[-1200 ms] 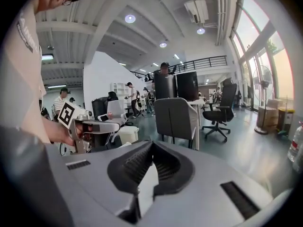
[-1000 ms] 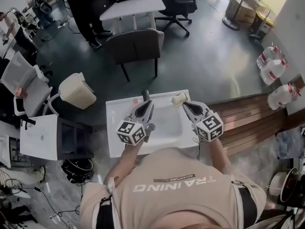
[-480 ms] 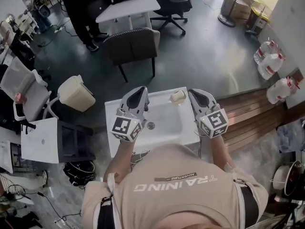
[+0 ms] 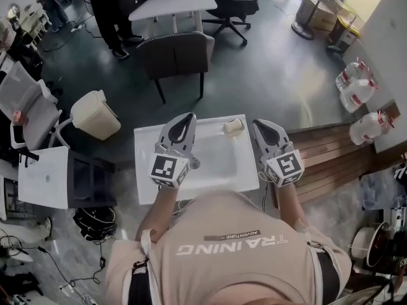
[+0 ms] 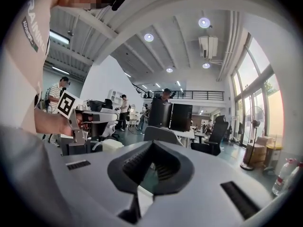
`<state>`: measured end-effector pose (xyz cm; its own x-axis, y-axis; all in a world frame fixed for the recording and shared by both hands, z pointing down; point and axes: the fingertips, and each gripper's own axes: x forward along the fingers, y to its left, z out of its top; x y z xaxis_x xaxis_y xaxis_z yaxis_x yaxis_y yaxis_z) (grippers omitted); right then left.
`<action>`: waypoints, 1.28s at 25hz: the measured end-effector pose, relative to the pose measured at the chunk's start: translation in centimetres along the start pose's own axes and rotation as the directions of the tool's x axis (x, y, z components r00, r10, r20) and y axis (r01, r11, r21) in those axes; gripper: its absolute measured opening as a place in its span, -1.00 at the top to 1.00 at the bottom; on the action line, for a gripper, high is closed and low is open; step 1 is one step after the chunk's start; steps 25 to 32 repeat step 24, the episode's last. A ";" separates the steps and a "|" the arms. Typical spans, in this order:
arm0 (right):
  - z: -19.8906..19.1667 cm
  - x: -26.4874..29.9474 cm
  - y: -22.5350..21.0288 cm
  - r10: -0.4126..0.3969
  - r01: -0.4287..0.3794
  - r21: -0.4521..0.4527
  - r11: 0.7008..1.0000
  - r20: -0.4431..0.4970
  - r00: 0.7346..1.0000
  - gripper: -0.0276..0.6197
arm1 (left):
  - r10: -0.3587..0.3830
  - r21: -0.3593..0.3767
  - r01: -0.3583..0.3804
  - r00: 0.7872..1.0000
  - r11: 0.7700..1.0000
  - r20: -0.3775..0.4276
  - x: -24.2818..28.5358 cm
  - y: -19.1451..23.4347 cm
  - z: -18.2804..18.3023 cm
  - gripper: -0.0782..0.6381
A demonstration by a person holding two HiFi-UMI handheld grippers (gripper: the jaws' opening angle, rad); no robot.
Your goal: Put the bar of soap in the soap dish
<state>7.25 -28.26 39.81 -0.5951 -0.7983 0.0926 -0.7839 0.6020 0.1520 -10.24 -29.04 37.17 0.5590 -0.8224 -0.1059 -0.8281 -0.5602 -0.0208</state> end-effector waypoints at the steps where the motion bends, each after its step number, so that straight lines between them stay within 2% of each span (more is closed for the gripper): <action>1: -0.2 0.0 0.1 0.006 -0.006 0.004 1.000 -0.004 1.000 0.87 | 0.009 -0.012 -0.009 1.000 1.000 -0.008 -0.2 0.1 -0.5 0.75; 7: -1.0 0.6 0.8 0.033 -0.032 0.010 0.999 -0.023 0.999 0.87 | 0.042 -0.028 -0.043 0.999 0.999 -0.034 -1.2 0.7 -1.7 0.76; 15: -1.5 0.9 0.3 0.022 -0.023 -0.017 1.000 -0.041 0.999 0.87 | 0.016 -0.022 -0.017 1.000 1.000 -0.023 -1.0 0.2 -1.3 0.75; 24: -2.8 0.7 1.0 0.022 -0.020 0.041 0.999 -0.065 0.998 0.87 | 0.035 -0.054 -0.038 0.998 0.998 -0.058 -1.8 1.8 -2.5 0.75; 32: -2.8 0.7 1.0 0.022 -0.020 0.041 0.999 -0.065 0.998 0.87 | 0.035 -0.054 -0.038 0.998 0.998 -0.058 -1.8 1.8 -2.5 0.75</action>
